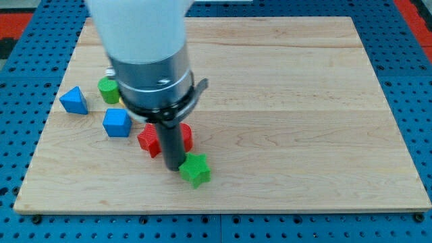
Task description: Push the green star to the bottom right of the board
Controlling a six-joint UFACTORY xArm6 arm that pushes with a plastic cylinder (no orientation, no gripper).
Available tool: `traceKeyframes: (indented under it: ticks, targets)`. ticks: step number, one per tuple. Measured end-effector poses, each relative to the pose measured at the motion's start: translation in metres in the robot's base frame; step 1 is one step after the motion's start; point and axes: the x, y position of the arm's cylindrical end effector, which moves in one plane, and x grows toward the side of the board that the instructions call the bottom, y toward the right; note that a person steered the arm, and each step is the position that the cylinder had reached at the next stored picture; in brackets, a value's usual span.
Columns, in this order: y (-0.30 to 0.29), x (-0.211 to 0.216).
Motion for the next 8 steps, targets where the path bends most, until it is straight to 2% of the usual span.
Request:
traceKeyframes:
  ticks: [1, 2, 3, 4, 5, 7, 8]
  targets:
    - [-0.027, 0.014]
    - [-0.001, 0.043]
    - [0.063, 0.009]
    - [0.106, 0.001]
    - [0.090, -0.002]
    - [0.101, -0.036]
    - [0.164, -0.037]
